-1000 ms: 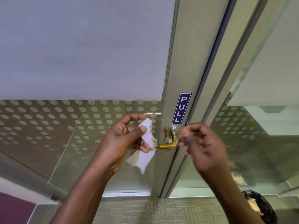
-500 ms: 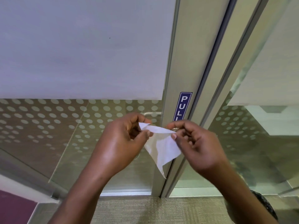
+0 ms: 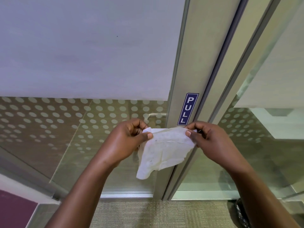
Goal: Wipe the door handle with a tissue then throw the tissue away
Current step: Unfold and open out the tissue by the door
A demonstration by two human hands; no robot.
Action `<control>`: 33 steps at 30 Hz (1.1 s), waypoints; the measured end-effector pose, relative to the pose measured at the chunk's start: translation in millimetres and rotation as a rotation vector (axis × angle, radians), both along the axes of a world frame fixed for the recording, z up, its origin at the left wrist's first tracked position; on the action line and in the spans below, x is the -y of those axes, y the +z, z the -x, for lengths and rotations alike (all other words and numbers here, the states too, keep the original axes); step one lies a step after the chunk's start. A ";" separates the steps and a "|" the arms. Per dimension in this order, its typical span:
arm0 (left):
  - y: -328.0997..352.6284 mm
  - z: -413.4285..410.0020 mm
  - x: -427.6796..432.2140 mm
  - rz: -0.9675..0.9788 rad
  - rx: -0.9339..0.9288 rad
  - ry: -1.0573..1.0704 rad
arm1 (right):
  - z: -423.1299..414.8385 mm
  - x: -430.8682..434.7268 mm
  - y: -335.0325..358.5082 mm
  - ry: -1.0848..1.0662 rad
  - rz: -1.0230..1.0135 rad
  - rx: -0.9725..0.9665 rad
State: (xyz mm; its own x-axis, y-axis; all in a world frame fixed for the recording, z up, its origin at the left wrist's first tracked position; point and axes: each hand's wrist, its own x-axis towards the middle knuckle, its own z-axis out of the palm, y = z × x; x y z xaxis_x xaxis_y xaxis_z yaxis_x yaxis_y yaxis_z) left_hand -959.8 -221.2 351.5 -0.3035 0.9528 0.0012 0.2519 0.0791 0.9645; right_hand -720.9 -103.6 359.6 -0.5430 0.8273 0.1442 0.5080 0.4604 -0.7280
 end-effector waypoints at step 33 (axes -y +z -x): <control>-45.4 10.0 -38.9 -0.533 -1.211 0.015 | 80.9 31.7 -112.8 0.043 -0.596 0.451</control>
